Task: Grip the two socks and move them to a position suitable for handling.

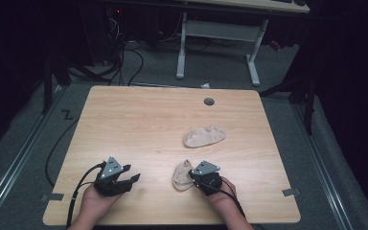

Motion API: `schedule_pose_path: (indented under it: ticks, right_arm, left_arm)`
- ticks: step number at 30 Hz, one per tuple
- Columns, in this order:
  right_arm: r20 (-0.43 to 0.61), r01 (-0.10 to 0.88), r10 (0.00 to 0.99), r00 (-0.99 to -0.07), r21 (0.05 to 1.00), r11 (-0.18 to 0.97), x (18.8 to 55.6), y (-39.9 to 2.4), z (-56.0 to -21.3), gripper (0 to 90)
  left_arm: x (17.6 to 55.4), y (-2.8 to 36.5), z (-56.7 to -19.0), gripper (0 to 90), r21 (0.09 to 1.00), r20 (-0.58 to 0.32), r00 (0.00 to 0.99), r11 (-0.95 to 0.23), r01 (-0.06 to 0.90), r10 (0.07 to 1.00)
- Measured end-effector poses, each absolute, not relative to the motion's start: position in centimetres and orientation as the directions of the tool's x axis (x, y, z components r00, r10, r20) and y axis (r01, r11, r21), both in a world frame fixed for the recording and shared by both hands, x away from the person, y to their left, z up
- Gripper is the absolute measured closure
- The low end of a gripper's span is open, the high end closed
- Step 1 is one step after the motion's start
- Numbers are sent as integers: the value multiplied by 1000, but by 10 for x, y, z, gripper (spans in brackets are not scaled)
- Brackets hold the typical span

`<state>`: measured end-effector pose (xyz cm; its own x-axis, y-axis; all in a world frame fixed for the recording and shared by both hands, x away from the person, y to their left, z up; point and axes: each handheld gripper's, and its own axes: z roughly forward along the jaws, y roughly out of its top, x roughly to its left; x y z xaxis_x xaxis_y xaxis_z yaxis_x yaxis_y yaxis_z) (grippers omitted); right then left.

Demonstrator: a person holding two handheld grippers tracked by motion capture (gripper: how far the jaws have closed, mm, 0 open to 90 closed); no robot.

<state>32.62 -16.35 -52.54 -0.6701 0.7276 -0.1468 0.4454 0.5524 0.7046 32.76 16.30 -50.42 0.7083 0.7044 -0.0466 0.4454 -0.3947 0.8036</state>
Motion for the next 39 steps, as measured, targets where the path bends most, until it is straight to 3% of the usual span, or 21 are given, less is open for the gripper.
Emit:
schedule_pose_path:
  ticks: [24, 28, 31, 39]
  right_arm:
    - [-133, 423, 688, -714, 701, 575, 318, -147, -525, 872]
    - [-123, 413, 674, -729, 706, 575, 315, -143, -522, 835]
    - [-86, 414, 710, -699, 761, 500, 316, -156, -507, 869]
    - [-101, 452, 723, -683, 719, 528, 323, -165, -516, 899]
  left_arm:
    - [321, 152, -502, 491, 807, -55, 728, -398, 435, 684]
    - [320, 149, -502, 491, 804, -58, 732, -403, 437, 679]
    - [318, 149, -500, 489, 806, -52, 734, -405, 431, 677]
    - [316, 144, -501, 517, 804, -70, 746, -406, 435, 662]
